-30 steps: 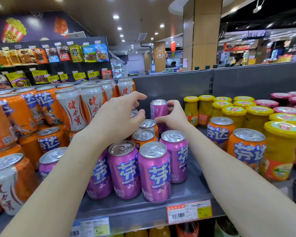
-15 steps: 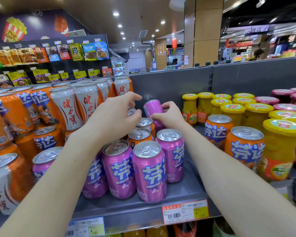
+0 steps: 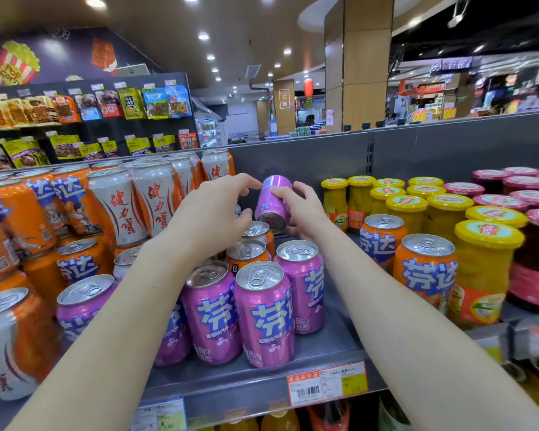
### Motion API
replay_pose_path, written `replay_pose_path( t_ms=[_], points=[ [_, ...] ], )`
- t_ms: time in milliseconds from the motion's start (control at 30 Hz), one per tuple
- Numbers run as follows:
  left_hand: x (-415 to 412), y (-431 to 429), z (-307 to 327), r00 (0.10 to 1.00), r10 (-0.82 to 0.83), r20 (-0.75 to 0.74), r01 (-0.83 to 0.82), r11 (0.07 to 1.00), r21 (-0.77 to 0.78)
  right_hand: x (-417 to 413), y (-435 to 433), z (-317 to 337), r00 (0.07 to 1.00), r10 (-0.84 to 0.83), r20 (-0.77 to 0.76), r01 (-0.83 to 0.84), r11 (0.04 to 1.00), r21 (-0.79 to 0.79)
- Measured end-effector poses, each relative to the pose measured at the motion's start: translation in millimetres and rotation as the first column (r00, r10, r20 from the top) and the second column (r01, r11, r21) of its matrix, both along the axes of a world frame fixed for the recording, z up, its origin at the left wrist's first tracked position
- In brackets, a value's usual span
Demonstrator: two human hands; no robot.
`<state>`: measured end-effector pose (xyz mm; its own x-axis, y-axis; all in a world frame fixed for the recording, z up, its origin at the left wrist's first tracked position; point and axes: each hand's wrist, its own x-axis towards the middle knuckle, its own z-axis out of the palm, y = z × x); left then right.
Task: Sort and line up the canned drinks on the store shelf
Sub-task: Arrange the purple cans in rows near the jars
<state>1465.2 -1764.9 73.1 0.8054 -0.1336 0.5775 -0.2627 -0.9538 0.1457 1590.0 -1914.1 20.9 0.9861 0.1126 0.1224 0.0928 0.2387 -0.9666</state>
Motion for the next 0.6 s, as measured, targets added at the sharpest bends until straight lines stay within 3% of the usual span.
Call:
replay_pose_path(
  t_ms=[267, 467, 600],
  points=[
    [8, -1, 2, 1.000, -0.009, 0.015, 0.009, 0.999, 0.043, -25, -11, 20, 0.942, 0.289, -0.172, -0.218, 0.914, 0.343],
    [14, -8, 8, 0.994, -0.106, 0.035, 0.106, 0.994, -0.003, -35, -16, 29, 0.930, 0.295, -0.218, -0.254, 0.946, 0.200],
    [18, -10, 18, 0.985, -0.151, 0.078, 0.157, 0.985, -0.072, -37, -16, 31, 0.941, 0.273, -0.198, -0.277, 0.961, 0.010]
  ],
)
